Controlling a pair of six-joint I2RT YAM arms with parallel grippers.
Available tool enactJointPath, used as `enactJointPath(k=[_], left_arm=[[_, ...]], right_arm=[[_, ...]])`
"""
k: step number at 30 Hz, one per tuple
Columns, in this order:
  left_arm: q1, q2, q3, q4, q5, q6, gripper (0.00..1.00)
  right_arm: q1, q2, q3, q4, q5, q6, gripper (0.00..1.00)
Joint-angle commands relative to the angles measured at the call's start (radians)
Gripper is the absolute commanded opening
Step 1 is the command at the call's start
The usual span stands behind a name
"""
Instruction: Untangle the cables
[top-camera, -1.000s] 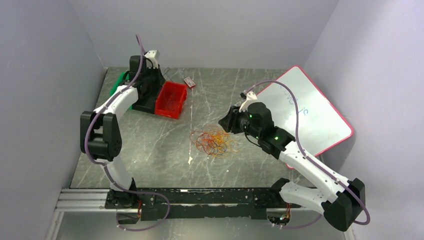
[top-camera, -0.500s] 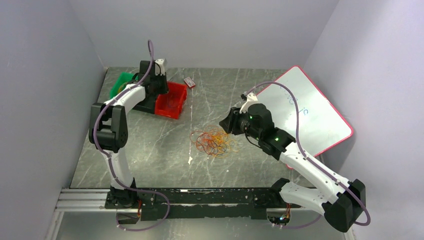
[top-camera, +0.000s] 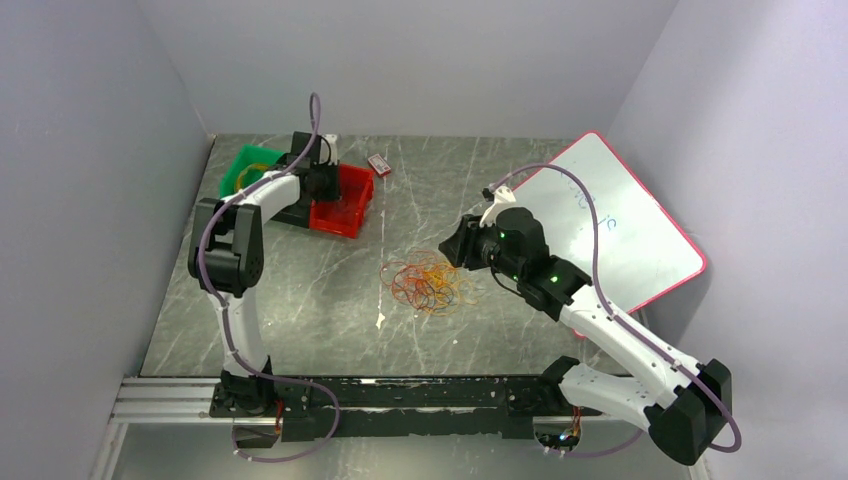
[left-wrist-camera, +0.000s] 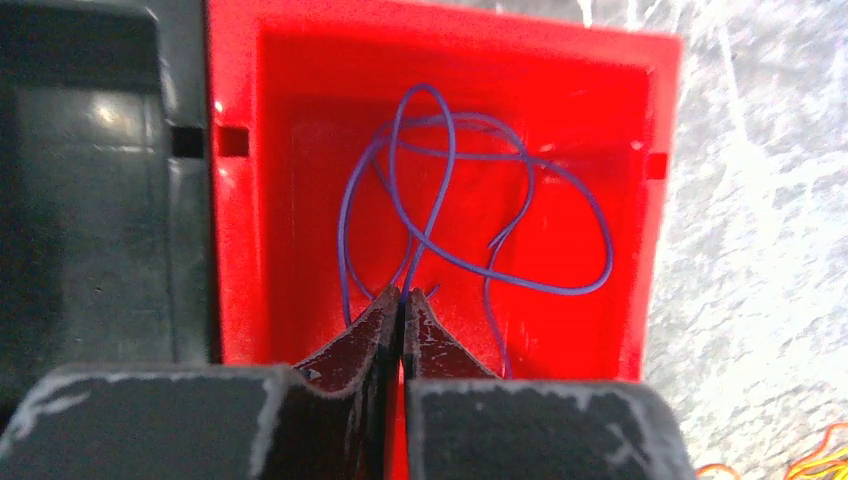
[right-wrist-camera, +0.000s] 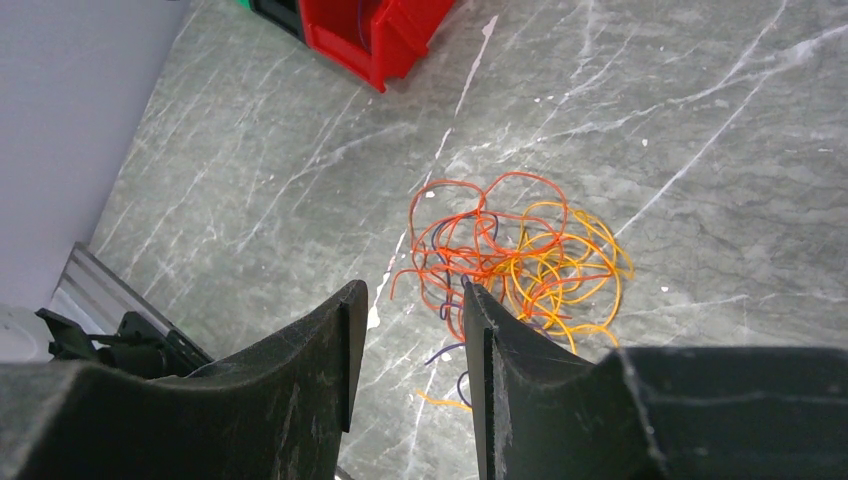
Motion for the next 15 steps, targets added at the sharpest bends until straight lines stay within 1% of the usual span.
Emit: enactJointPath(k=[1,10,12,15], left_arm=[[-0.011,0.032,0.012,-0.049,-0.026,0.014,0.07],[-0.013,0.037,0.017,-0.061,-0.058,0.01,0.08],[-0.013,0.033,0.026,-0.063,-0.058,0.01,0.1],[-0.013,0.023,0.039,-0.065,-0.059,0.011,0.19]], right_arm=[[0.003,-0.023,-0.015,-0.004,0.005,-0.004,0.44],[0.003,-0.024,-0.017,0.0,-0.001,0.002,0.44],[0.003,-0.025,-0.018,-0.003,0.001,0.003,0.44],[0.003,-0.031,-0.017,-0.007,0.006,0.005,0.45]])
